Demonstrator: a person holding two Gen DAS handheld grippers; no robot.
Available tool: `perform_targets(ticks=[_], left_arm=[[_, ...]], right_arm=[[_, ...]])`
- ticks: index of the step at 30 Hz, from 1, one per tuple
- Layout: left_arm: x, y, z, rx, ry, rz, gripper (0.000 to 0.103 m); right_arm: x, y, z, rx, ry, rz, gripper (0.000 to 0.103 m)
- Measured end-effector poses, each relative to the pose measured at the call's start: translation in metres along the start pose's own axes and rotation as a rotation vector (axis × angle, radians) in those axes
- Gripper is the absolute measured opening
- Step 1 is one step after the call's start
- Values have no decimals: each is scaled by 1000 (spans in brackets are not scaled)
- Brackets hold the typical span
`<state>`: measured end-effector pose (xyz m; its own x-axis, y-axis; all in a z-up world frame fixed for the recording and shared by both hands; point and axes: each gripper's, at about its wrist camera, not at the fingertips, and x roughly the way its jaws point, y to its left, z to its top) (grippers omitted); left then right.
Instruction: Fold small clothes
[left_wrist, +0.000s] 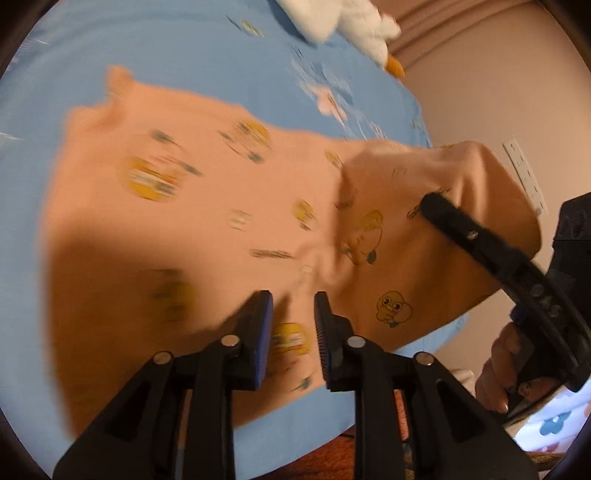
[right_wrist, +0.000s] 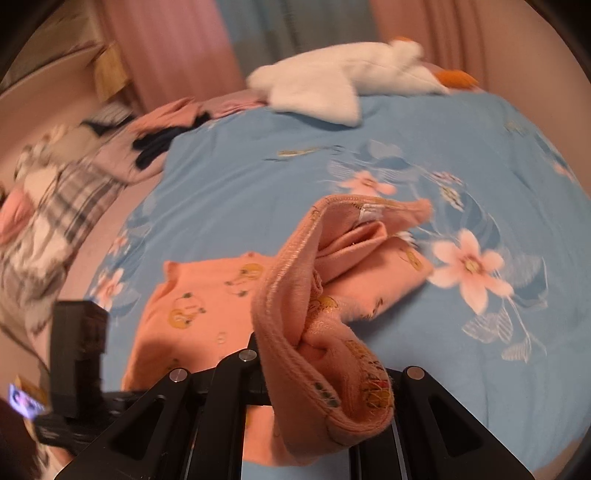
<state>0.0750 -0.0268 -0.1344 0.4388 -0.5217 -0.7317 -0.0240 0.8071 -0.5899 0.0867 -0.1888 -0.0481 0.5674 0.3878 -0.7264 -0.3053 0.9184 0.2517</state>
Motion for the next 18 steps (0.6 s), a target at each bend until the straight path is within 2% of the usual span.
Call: perform_targets(ticks=[5, 9, 12, 18], left_arm=[[-53, 28, -2, -28, -123, 108, 28], [-74, 50, -6, -75, -175, 145, 30], [-74, 60, -6, -113, -184, 157, 30], [-85, 68, -12, -142, -181, 140, 31]], right_arm=[[16, 39, -2, -138, 48, 35, 13], [38, 73, -10, -250, 116, 73, 13], [59, 93, -21, -312, 185, 105, 13], [85, 105, -37, -354, 254, 74, 14]])
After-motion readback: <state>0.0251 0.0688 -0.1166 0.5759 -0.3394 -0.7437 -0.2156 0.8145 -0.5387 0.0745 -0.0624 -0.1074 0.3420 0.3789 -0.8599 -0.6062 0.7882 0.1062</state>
